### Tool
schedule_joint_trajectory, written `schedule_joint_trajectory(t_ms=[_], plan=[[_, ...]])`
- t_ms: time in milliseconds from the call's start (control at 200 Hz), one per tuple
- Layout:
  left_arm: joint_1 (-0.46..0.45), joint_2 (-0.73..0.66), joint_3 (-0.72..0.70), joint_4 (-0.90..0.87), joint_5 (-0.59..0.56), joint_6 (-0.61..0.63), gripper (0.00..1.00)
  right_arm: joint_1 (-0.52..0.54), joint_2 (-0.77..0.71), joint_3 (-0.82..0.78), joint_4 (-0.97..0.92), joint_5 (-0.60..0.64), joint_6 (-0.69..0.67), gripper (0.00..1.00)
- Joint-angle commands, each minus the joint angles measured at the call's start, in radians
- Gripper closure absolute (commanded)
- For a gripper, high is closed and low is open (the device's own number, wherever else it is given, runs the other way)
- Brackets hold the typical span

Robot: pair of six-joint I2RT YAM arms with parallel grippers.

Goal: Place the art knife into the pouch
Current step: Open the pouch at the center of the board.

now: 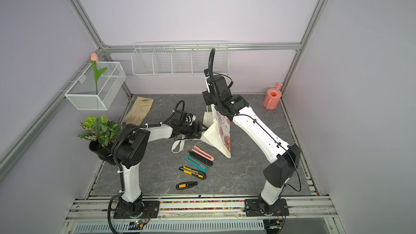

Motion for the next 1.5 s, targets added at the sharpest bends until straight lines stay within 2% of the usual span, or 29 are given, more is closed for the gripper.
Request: schedule_joint_trajectory(t_ms=[0, 250, 415, 635, 700, 735, 775, 835, 850, 860, 870, 880, 890, 960, 1060, 1160, 1300, 1495], plan=[[-0.014, 0.054, -0.035, -0.05, -0.016, -0.026, 0.17, -0.009, -0.061, 0.011, 0.097, 0.038, 0.01, 0.93], [-0.015, 0.06, -0.029, -0.05, -0.016, -0.028, 0.17, -0.009, -0.043, 0.091, 0.08, 0.026, -0.002, 0.93], [-0.017, 0.058, -0.035, 0.001, -0.007, -0.077, 0.15, -0.009, -0.055, 0.107, 0.087, 0.03, 0.003, 0.93], [-0.026, 0.08, -0.067, 0.22, 0.027, -0.24, 0.15, -0.007, -0.115, 0.044, 0.145, 0.016, 0.055, 0.93], [-0.026, 0.09, -0.082, 0.3, 0.029, -0.324, 0.18, -0.008, -0.143, 0.01, 0.174, 0.009, 0.076, 0.93], [-0.026, 0.095, -0.087, 0.339, 0.028, -0.349, 0.22, -0.008, -0.158, -0.01, 0.189, 0.006, 0.086, 0.93], [-0.028, 0.099, -0.09, 0.373, 0.03, -0.372, 0.31, -0.008, -0.175, -0.031, 0.205, 0.003, 0.096, 0.93], [-0.029, 0.105, -0.089, 0.415, 0.041, -0.399, 0.5, -0.007, -0.19, -0.056, 0.219, 0.002, 0.105, 0.93], [-0.03, 0.107, -0.088, 0.427, 0.045, -0.405, 0.57, -0.007, -0.192, -0.06, 0.22, 0.002, 0.106, 0.93], [-0.029, 0.107, -0.087, 0.434, 0.048, -0.408, 0.65, -0.008, -0.194, -0.061, 0.219, 0.001, 0.106, 0.93], [-0.029, 0.107, -0.086, 0.439, 0.051, -0.411, 0.75, -0.008, -0.194, -0.062, 0.219, 0.0, 0.107, 0.93], [-0.03, 0.108, -0.085, 0.443, 0.054, -0.414, 0.9, -0.008, -0.194, -0.062, 0.218, -0.001, 0.106, 0.93], [-0.031, 0.108, -0.082, 0.444, 0.055, -0.416, 1.0, -0.008, -0.192, -0.062, 0.215, -0.003, 0.106, 0.93], [-0.031, 0.1, -0.066, 0.436, 0.065, -0.411, 1.0, -0.008, -0.18, -0.048, 0.185, -0.007, 0.102, 0.93], [-0.025, 0.056, -0.035, 0.326, 0.048, -0.343, 1.0, -0.009, -0.174, -0.045, 0.155, 0.004, 0.079, 0.93], [0.0, -0.016, 0.028, 0.1, 0.024, -0.186, 1.0, -0.023, -0.176, -0.052, 0.115, 0.044, 0.042, 0.93], [0.08, -0.117, 0.132, -0.195, -0.005, -0.003, 1.0, -0.084, -0.212, -0.082, 0.069, 0.046, 0.032, 0.93], [0.174, -0.211, 0.396, -0.618, -0.103, 0.235, 1.0, -0.155, -0.249, -0.095, 0.022, 0.042, 0.023, 0.93]])
